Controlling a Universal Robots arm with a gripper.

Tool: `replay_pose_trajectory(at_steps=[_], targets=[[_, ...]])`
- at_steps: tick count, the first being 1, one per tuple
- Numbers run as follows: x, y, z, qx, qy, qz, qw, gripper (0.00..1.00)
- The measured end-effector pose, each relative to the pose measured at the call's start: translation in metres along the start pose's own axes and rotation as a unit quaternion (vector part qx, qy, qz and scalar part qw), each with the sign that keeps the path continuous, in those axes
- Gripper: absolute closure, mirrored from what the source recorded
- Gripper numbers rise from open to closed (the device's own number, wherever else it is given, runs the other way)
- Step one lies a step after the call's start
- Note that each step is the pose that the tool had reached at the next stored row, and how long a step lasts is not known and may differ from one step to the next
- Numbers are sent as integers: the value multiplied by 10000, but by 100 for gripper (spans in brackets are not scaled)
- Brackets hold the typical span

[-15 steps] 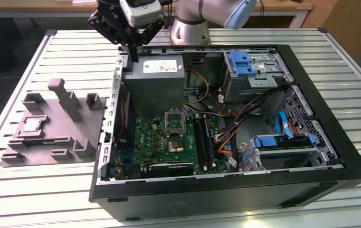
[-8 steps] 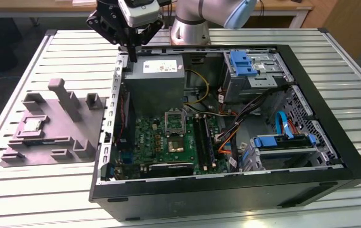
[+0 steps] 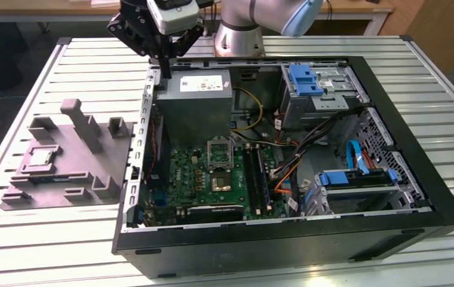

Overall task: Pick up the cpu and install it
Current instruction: 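Reach for the cpu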

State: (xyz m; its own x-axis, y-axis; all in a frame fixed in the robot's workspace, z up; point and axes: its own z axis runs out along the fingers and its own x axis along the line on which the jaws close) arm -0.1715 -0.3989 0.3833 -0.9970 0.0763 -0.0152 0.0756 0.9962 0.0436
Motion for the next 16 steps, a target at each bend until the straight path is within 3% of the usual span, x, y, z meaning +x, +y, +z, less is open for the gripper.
replay_pose_trajectory(at_steps=[5,7,16], targets=[[13,-1,1,0,4,-1,10000,89],[26,-2,5,2,27,1,10000,89],[28,-3,9,4,49,2,10000,89]])
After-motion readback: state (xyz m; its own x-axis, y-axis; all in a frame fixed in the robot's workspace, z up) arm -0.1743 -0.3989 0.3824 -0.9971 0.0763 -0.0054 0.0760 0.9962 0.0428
